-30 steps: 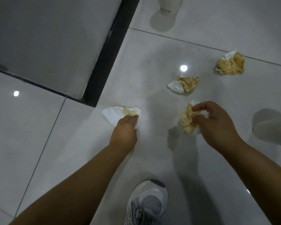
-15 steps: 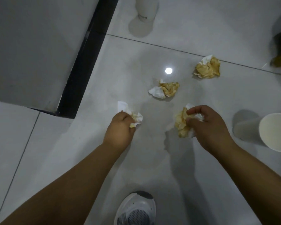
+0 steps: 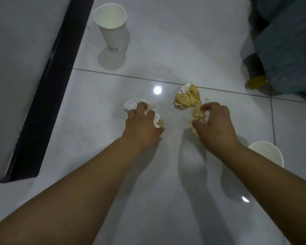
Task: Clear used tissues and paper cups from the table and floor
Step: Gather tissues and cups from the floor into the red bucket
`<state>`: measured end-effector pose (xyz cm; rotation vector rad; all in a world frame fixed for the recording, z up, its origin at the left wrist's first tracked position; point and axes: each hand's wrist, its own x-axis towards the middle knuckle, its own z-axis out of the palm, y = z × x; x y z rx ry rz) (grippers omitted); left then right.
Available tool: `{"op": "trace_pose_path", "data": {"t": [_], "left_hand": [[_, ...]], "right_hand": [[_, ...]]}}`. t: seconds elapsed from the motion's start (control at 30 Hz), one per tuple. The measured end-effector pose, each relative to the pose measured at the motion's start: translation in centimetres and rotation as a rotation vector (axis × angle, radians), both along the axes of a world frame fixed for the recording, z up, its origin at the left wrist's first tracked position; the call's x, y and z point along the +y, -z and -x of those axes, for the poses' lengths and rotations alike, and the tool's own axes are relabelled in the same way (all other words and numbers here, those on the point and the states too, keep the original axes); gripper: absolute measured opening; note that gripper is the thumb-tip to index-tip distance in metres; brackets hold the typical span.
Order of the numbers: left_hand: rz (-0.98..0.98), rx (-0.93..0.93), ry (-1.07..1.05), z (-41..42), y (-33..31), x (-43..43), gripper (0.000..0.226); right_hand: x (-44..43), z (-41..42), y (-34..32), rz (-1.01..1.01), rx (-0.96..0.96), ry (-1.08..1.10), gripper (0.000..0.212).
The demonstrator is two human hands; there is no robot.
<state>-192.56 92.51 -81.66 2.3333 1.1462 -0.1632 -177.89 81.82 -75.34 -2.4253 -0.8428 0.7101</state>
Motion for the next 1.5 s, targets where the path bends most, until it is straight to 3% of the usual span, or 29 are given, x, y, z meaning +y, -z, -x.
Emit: {"op": "trace_pose_path", "data": {"t": [0.2,0.33,0.4,0.53,0.63,0.73,0.87,0.97,1.1,1.2,1.27,1.37,1.5], "left_hand": [[-0.026,-0.025,0.099,0.1,1.4,-0.6,0.036],[0.011,-0.111,0.048,0.4,1.9,-1.4,0.028],[0.045,-0.125,0.053,0.5,1.7,-1.6,0.028],[0.072,-0.111,-0.004,0.3,0.3,-1.9,0.044],[0.104,-0.11,-0.019,0.1,-0.6,-2.1,0.05],[0.139,-0.156,-0.046,0.0,-1.3,-2.3,0.045],[0.169,-0.18,-0.091,-0.1,-2.1,-2.5,0.042],[0.193,-0.205,-0.09,-0.1,-2.9,-3.1,0.037],[0.202,-0.265,-0.081,-0.6,-4.2,-4.1,0.027],[0.194,-0.31,-0.042,-1.7,-5.6,-5.2,0.018],[0.181,-0.325,-0.015,-2.7,-6.7,-6.0,0.014],[0.151,-0.33,0.052,-4.5,-8.7,-7.3,0.009],[0.126,-0.304,0.13,-6.7,-10.7,-8.6,0.03]], "right_hand": [[4.8,-3.0,2.0,0.062,-0.087,-0.025,0.067],[6.5,-4.4,4.2,0.244,-0.057,-0.2,0.09],[6.5,-4.5,5.5,0.31,-0.039,-0.305,0.092],[5.8,-3.9,6.8,0.366,-0.137,-0.42,0.079],[4.8,-3.3,6.8,0.313,-0.333,-0.471,0.046],[3.6,-2.6,6.6,0.279,-0.279,-0.45,0.025],[1.9,-1.9,5.6,0.253,-0.151,-0.352,0.022],[0.9,-1.5,3.5,0.122,-0.06,-0.193,0.022],[-1.4,-1.7,-0.2,-0.072,-0.083,-0.07,0.017],[-4.0,-2.2,-2.8,-0.154,-0.098,-0.046,0.034],[-5.9,-2.8,-4.3,-0.143,-0.111,-0.048,0.044],[-9.2,-3.9,-6.1,-0.08,-0.192,-0.096,0.036],[-13.4,-5.2,-7.4,0.029,-0.253,-0.148,0.029]]}}
